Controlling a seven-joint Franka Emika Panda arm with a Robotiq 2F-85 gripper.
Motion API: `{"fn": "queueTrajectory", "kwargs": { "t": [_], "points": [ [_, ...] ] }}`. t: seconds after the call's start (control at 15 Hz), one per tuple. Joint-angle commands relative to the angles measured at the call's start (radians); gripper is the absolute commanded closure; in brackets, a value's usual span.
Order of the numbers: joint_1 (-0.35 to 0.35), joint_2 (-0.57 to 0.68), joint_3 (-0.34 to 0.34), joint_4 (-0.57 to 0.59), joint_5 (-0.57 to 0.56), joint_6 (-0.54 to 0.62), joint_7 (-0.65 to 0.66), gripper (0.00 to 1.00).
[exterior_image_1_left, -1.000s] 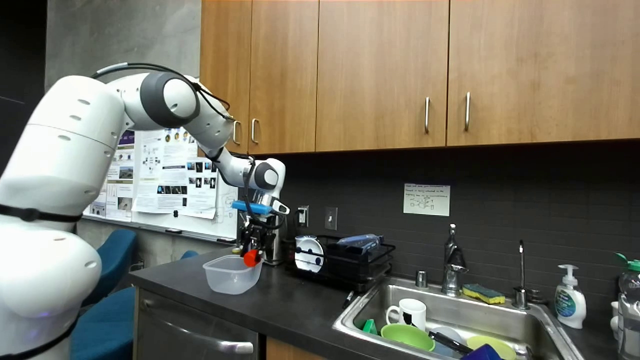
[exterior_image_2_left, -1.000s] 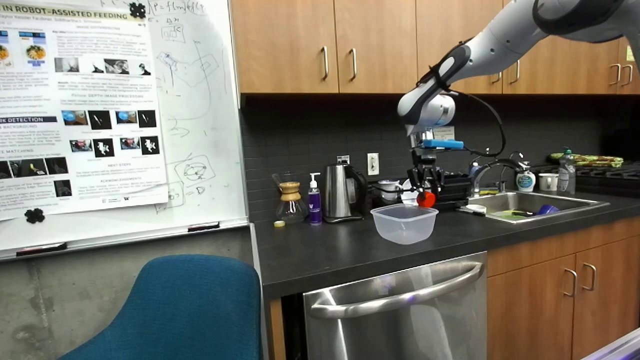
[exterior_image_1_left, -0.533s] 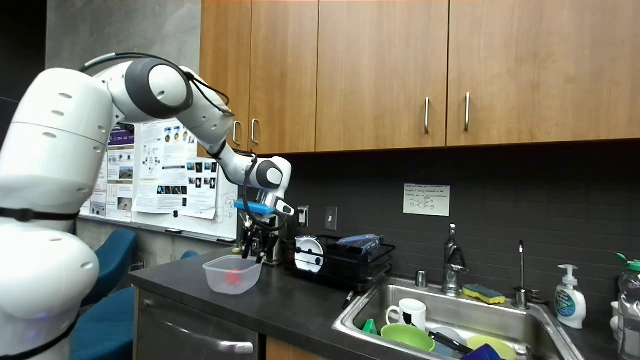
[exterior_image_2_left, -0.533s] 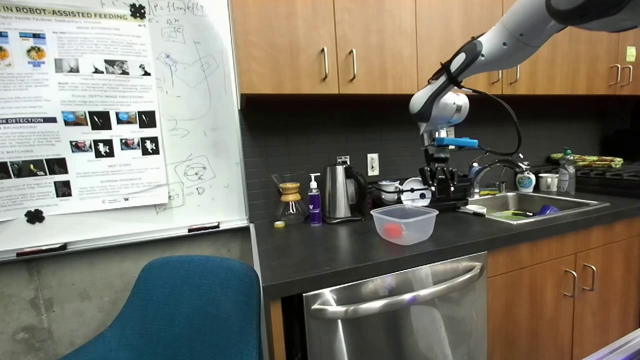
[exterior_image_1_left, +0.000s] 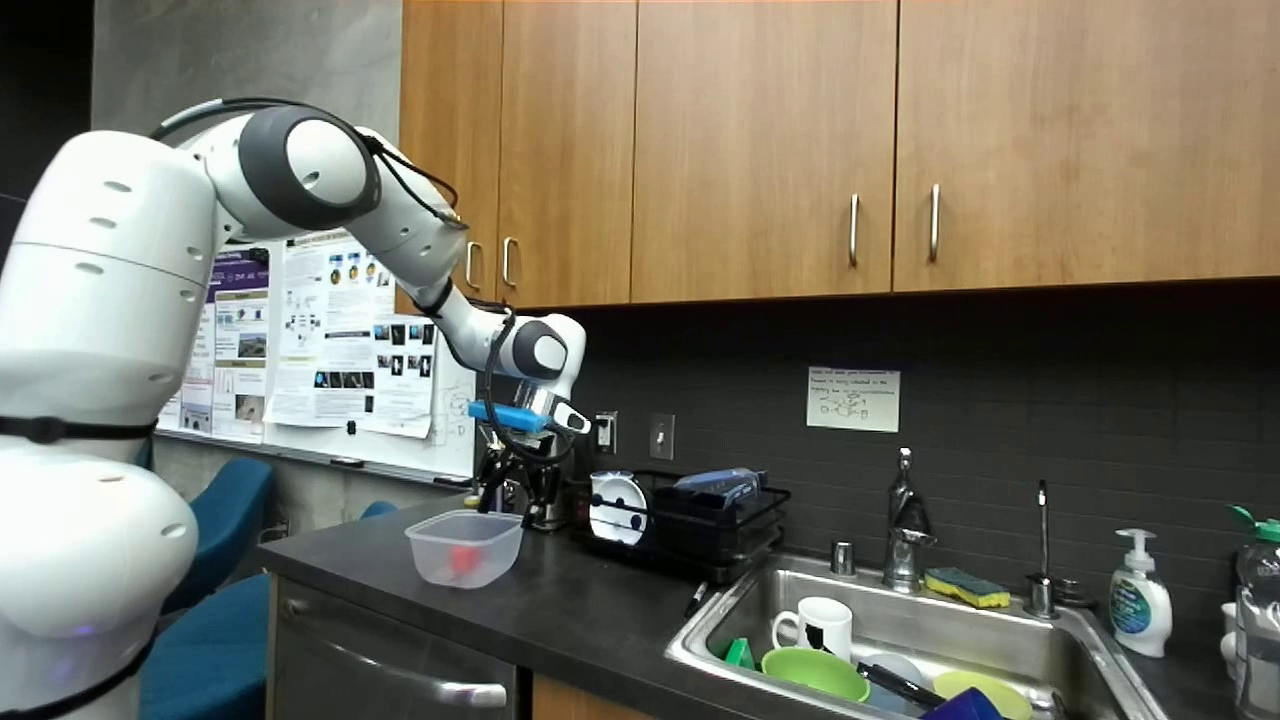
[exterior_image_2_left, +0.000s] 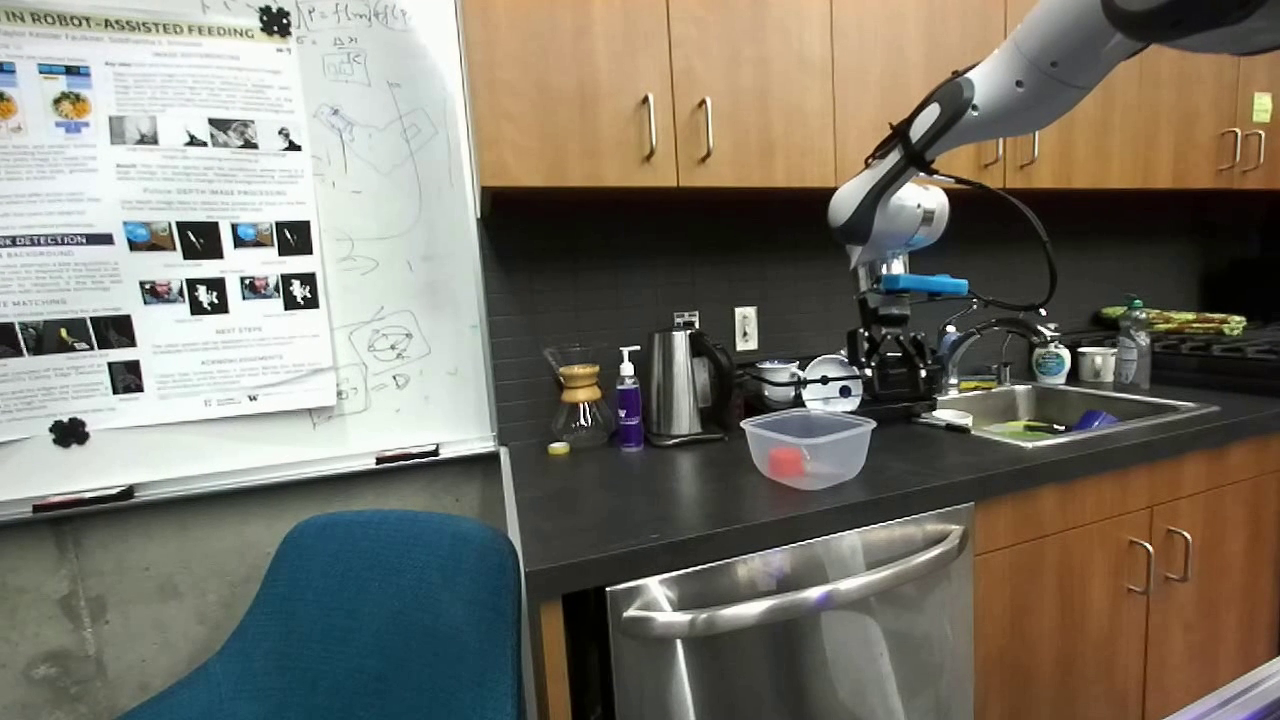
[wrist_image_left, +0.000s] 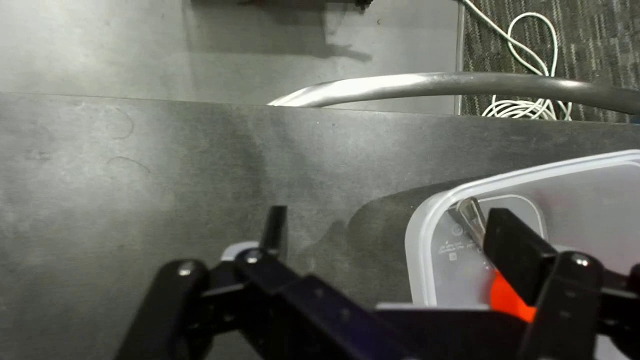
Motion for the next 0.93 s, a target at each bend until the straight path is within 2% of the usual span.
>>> {"fn": "queueTrajectory", "kwargs": {
  "t": [0.0, 0.47, 0.87],
  "points": [
    [0.011, -0.023, 0.004, -0.014, -0.03, -0.008, -0.018, 0.0],
    [0.076, -0.001, 0.045, 0.04, -0.202, -0.019, -0.017, 0.0],
    [0.103, 0.007, 0.064, 0.062, -0.233, -0.013, -0.025, 0.0]
  ]
}}
